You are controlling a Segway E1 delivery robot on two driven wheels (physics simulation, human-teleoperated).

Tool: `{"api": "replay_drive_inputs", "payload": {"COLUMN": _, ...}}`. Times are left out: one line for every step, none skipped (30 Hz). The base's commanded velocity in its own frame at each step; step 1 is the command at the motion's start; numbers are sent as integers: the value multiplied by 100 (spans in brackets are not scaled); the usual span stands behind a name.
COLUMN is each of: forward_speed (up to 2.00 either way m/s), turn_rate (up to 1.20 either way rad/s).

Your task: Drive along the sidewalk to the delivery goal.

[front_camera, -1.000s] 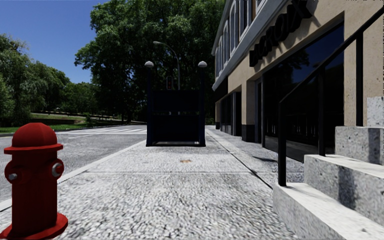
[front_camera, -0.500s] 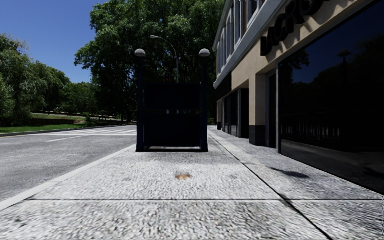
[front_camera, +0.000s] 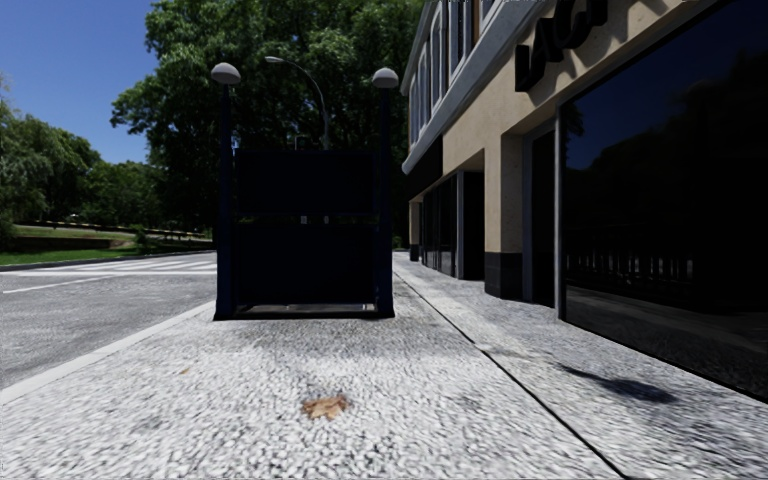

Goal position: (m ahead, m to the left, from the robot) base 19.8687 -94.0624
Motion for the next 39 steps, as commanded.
{"api": "replay_drive_inputs", "payload": {"forward_speed": 189, "turn_rate": -33}}
{"api": "replay_drive_inputs", "payload": {"forward_speed": 189, "turn_rate": -33}}
{"api": "replay_drive_inputs", "payload": {"forward_speed": 189, "turn_rate": -33}}
{"api": "replay_drive_inputs", "payload": {"forward_speed": 190, "turn_rate": -33}}
{"api": "replay_drive_inputs", "payload": {"forward_speed": 190, "turn_rate": -33}}
{"api": "replay_drive_inputs", "payload": {"forward_speed": 190, "turn_rate": -33}}
{"api": "replay_drive_inputs", "payload": {"forward_speed": 190, "turn_rate": -33}}
{"api": "replay_drive_inputs", "payload": {"forward_speed": 190, "turn_rate": -33}}
{"api": "replay_drive_inputs", "payload": {"forward_speed": 190, "turn_rate": -33}}
{"api": "replay_drive_inputs", "payload": {"forward_speed": 189, "turn_rate": -33}}
{"api": "replay_drive_inputs", "payload": {"forward_speed": 189, "turn_rate": -33}}
{"api": "replay_drive_inputs", "payload": {"forward_speed": 189, "turn_rate": -33}}
{"api": "replay_drive_inputs", "payload": {"forward_speed": 188, "turn_rate": -33}}
{"api": "replay_drive_inputs", "payload": {"forward_speed": 188, "turn_rate": -34}}
{"api": "replay_drive_inputs", "payload": {"forward_speed": 188, "turn_rate": -35}}
{"api": "replay_drive_inputs", "payload": {"forward_speed": 188, "turn_rate": -36}}
{"api": "replay_drive_inputs", "payload": {"forward_speed": 187, "turn_rate": -37}}
{"api": "replay_drive_inputs", "payload": {"forward_speed": 183, "turn_rate": -38}}
{"api": "replay_drive_inputs", "payload": {"forward_speed": 182, "turn_rate": -39}}
{"api": "replay_drive_inputs", "payload": {"forward_speed": 181, "turn_rate": -40}}
{"api": "replay_drive_inputs", "payload": {"forward_speed": 181, "turn_rate": -40}}
{"api": "replay_drive_inputs", "payload": {"forward_speed": 181, "turn_rate": -40}}
{"api": "replay_drive_inputs", "payload": {"forward_speed": 181, "turn_rate": -40}}
{"api": "replay_drive_inputs", "payload": {"forward_speed": 181, "turn_rate": -40}}
{"api": "replay_drive_inputs", "payload": {"forward_speed": 181, "turn_rate": -40}}
{"api": "replay_drive_inputs", "payload": {"forward_speed": 181, "turn_rate": -40}}
{"api": "replay_drive_inputs", "payload": {"forward_speed": 181, "turn_rate": -40}}
{"api": "replay_drive_inputs", "payload": {"forward_speed": 181, "turn_rate": -40}}
{"api": "replay_drive_inputs", "payload": {"forward_speed": 181, "turn_rate": -37}}
{"api": "replay_drive_inputs", "payload": {"forward_speed": 181, "turn_rate": -19}}
{"api": "replay_drive_inputs", "payload": {"forward_speed": 181, "turn_rate": 0}}
{"api": "replay_drive_inputs", "payload": {"forward_speed": 181, "turn_rate": 0}}
{"api": "replay_drive_inputs", "payload": {"forward_speed": 181, "turn_rate": 0}}
{"api": "replay_drive_inputs", "payload": {"forward_speed": 181, "turn_rate": 0}}
{"api": "replay_drive_inputs", "payload": {"forward_speed": 181, "turn_rate": 0}}
{"api": "replay_drive_inputs", "payload": {"forward_speed": 181, "turn_rate": 0}}
{"api": "replay_drive_inputs", "payload": {"forward_speed": 180, "turn_rate": 0}}
{"api": "replay_drive_inputs", "payload": {"forward_speed": 180, "turn_rate": 0}}
{"api": "replay_drive_inputs", "payload": {"forward_speed": 180, "turn_rate": 0}}
